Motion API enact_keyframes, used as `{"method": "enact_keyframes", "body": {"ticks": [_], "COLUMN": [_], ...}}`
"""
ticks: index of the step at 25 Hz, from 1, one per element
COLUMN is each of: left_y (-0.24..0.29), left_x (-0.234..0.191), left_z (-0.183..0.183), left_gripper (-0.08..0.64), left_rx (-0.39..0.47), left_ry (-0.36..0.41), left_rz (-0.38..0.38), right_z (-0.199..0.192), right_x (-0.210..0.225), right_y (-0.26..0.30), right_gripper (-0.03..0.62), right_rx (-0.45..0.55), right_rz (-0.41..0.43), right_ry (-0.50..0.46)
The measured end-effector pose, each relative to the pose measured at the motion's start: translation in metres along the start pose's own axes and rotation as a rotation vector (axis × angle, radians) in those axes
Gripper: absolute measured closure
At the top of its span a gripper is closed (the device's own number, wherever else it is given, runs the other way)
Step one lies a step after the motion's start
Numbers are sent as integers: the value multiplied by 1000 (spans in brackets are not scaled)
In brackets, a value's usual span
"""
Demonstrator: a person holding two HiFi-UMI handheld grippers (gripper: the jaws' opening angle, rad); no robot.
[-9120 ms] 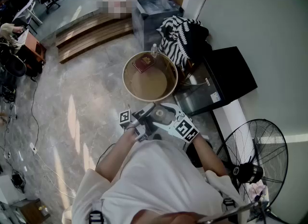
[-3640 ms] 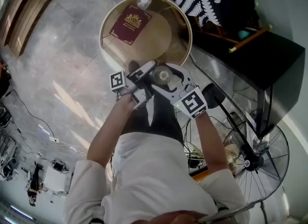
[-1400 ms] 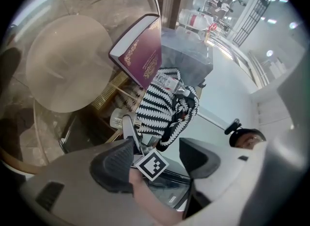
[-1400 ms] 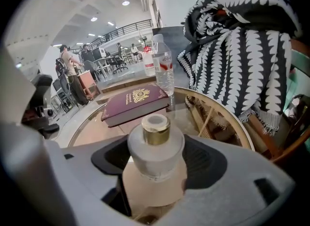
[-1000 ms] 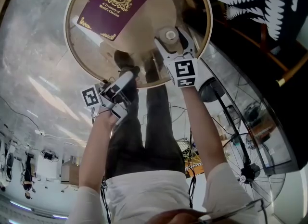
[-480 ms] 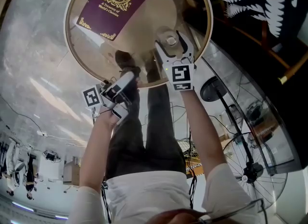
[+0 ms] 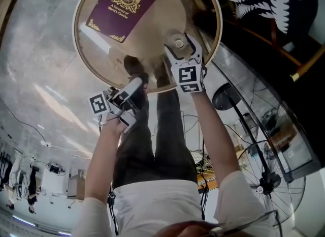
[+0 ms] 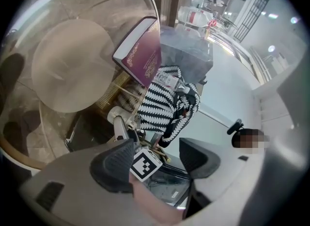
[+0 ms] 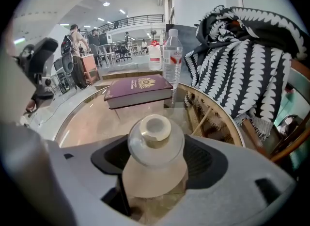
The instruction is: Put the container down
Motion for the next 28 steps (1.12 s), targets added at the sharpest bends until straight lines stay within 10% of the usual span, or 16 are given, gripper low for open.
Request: {"method": "enact_keyframes", "body": {"ticks": [8,16,28], "left_y": [-2,6,-12], "left_x": [41,121,243], "left_z": [-13,-50,-101], "left_gripper": [270,282,374], "left_rx": [-9,-32,-156], "left_ry": [30,87,310], "left_rz": [-24,-63,37], "right_z": [37,115,189], "right_x": [4,2,-26], "right_y": [-36,-133,-283], "right_gripper": [243,369,460], "right_rx": [16,102,144], "right_rz": [21,49,54], "right_ry": [-8,26,86]}}
Point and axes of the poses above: the fingertips, and each gripper's own axes: y forward along the fingers, x to its right, z out of its top, the point moved 9 cm from there along -y, backward along the fingers, and after that the axes turned 3 degrees about -z, right-handed, at the moved point
